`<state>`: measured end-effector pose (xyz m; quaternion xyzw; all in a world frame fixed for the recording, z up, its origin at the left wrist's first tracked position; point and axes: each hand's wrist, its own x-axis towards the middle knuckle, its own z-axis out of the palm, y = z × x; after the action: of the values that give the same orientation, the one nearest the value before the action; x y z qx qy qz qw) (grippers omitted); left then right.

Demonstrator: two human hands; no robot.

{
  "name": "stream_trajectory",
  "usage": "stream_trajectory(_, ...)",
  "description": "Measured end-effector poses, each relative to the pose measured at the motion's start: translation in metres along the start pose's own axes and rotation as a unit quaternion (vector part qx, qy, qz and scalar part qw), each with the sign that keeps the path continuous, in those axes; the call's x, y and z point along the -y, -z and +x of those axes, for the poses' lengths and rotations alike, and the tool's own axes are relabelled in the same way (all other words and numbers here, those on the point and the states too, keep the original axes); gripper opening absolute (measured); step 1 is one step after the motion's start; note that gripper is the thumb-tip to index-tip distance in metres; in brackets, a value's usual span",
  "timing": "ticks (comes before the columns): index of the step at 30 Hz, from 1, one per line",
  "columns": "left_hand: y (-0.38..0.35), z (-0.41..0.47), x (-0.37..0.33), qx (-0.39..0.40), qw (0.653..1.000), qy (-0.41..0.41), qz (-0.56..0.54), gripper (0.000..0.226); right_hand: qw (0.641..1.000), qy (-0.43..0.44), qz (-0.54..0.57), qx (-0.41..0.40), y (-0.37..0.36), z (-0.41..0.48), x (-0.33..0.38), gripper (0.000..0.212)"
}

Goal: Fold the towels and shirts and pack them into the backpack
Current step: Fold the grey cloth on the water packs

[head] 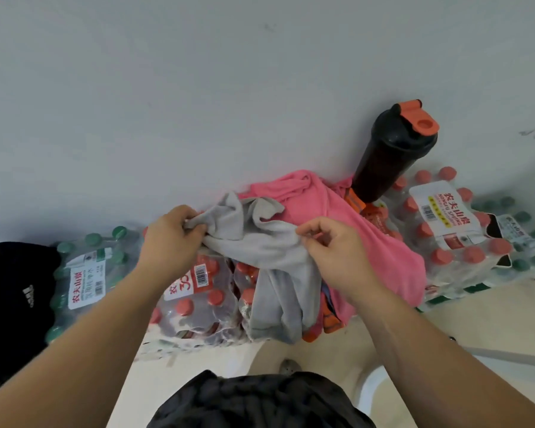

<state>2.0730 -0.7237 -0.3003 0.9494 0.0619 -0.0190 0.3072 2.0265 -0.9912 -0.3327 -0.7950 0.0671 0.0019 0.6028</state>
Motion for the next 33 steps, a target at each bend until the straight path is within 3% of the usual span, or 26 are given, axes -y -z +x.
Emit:
stream_trajectory(3, 0.024, -0.017, 0.034, 0.096, 0.985, 0.048, 0.136, 0.005, 0.996, 0.012, 0.025, 0.081, -0.019, -0.008, 0.025, 0.026)
stream_trajectory(5, 0.035, -0.032, 0.049, 0.126, 0.975, 0.037, 0.179, 0.034, 0.989, 0.03, 0.028, 0.145, -0.036, -0.018, 0.041, 0.028)
stream_trajectory(7, 0.043, -0.05, 0.049, 0.115, 0.988, -0.051, 0.088, 0.054, 0.979, 0.062, 0.002, 0.194, -0.055, -0.03, 0.057, 0.027)
stream_trajectory(10, 0.055, -0.073, 0.034, 0.181, 0.962, -0.192, -0.062, 0.042, 0.968, 0.1, -0.051, 0.226, -0.079, -0.049, 0.078, 0.025)
stream_trajectory(13, 0.072, -0.089, 0.033, 0.165, 0.957, -0.206, -0.123, 0.006, 0.969, 0.114, -0.056, 0.213, -0.093, -0.065, 0.094, 0.023)
stream_trajectory(14, 0.079, -0.092, 0.038, 0.152, 0.96, -0.201, -0.12, 0.005, 0.971, 0.115, -0.06, 0.202, -0.096, -0.069, 0.097, 0.023)
stream_trajectory(17, 0.097, -0.104, 0.059, 0.159, 0.956, -0.211, -0.129, 0.003, 0.974, 0.108, -0.073, 0.184, -0.109, -0.085, 0.104, 0.023)
stream_trajectory(20, 0.11, -0.116, 0.079, 0.175, 0.951, -0.213, -0.137, 0.026, 0.973, 0.094, -0.067, 0.201, -0.128, -0.105, 0.114, 0.023)
stream_trajectory(23, 0.119, -0.127, 0.095, 0.165, 0.952, -0.226, -0.127, 0.006, 0.973, 0.107, -0.075, 0.19, -0.146, -0.123, 0.12, 0.023)
stream_trajectory(26, 0.131, -0.138, 0.109, 0.152, 0.946, -0.256, -0.131, 0.016, 0.978, 0.104, -0.055, 0.17, -0.159, -0.139, 0.118, 0.027)
stream_trajectory(30, 0.144, -0.152, 0.122, 0.174, 0.925, -0.237, -0.239, 0.013, 0.983, 0.076, -0.049, 0.163, -0.167, -0.161, 0.104, 0.019)
stream_trajectory(33, 0.154, -0.158, 0.129, 0.141, 0.924, -0.208, -0.289, 0.016, 0.989, 0.043, -0.049, 0.133, -0.166, -0.176, 0.083, 0.014)
